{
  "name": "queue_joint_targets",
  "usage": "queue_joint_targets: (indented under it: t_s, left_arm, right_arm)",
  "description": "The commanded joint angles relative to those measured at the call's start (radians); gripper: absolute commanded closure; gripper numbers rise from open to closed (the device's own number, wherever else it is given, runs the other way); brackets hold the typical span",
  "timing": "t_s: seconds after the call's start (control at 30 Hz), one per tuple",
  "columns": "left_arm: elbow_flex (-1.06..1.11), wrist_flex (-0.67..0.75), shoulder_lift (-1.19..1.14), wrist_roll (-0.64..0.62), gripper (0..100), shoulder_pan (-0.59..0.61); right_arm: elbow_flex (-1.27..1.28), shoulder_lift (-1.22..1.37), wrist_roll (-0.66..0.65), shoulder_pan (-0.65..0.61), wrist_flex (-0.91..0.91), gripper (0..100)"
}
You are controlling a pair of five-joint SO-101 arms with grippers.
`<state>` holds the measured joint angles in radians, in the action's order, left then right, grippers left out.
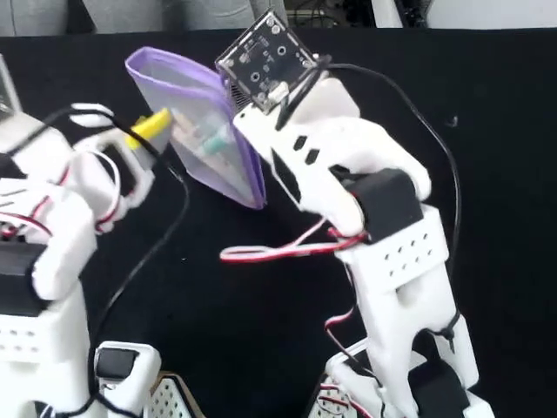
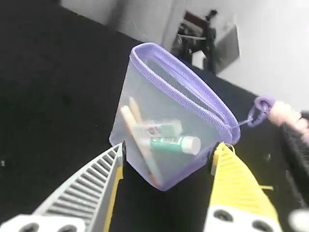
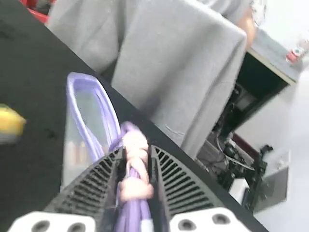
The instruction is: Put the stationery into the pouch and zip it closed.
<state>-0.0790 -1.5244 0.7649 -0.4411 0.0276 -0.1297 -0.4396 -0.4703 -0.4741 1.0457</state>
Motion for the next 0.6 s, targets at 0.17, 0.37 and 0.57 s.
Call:
queue_joint_targets:
  t_s: [0.17, 0.37, 0.57]
  left_arm:
    - [0.530, 0.327, 0.308, -0.006, 70, -0.147]
    - [0.763, 0.431, 0.608, -0.005, 70, -0.214]
    - [0.917, 0.514, 0.832, 0.072, 70, -0.300]
  right_arm:
    - [-0.099, -0.010, -0.008, -0.052, 0.074, 98.7]
    - [-0.099, -0.010, -0.008, -0.054, 0.074, 98.7]
    - [-0.099, -0.007, -0.008, -0.055, 0.074, 98.7]
